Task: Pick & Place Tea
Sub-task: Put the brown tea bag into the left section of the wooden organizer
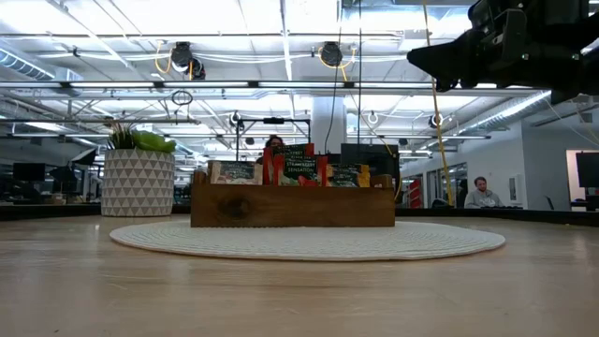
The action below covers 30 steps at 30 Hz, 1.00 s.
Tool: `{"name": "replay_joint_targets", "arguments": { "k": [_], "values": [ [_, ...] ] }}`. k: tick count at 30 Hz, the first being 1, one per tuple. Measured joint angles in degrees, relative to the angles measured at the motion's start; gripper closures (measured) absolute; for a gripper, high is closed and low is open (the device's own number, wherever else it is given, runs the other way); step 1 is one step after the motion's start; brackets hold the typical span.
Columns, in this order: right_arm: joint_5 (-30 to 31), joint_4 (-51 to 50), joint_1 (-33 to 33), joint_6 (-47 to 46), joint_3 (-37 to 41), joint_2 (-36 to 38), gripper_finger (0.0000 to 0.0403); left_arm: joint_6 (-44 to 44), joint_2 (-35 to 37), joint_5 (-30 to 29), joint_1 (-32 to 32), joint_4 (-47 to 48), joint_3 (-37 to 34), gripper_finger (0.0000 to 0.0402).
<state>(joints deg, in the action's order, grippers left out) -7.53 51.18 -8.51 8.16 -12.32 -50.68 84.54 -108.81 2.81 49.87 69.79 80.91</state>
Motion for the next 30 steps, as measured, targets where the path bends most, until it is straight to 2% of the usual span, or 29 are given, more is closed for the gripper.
{"name": "replay_joint_targets", "arguments": {
  "k": [5, 8, 22, 26, 30],
  "values": [
    [0.0, 0.0, 0.0, 0.0, 0.0, 0.0, 0.0403, -5.7, -1.7, 1.5, 1.5, -1.7, -3.6, 0.0194],
    [0.0, 0.1, 0.0, 0.0, 0.0, 0.0, 0.0403, -5.9, -1.7, 1.7, 2.6, -4.3, -5.0, 0.0194],
    [0.0, 0.3, 0.0, 0.0, 0.0, 0.0, 0.0403, -5.9, -1.8, -1.2, 9.3, -6.9, -5.4, 0.0195],
    [0.0, 0.2, 0.0, 0.0, 0.0, 0.0, 0.0403, -5.0, -3.6, -1.4, 10.2, -7.4, -5.4, 0.0195],
    [0.0, 0.2, 0.0, 0.0, 0.0, 0.0, 0.0403, -8.1, -5.9, -1.4, 10.2, -10.2, -5.2, 0.0195]
  ]
}}
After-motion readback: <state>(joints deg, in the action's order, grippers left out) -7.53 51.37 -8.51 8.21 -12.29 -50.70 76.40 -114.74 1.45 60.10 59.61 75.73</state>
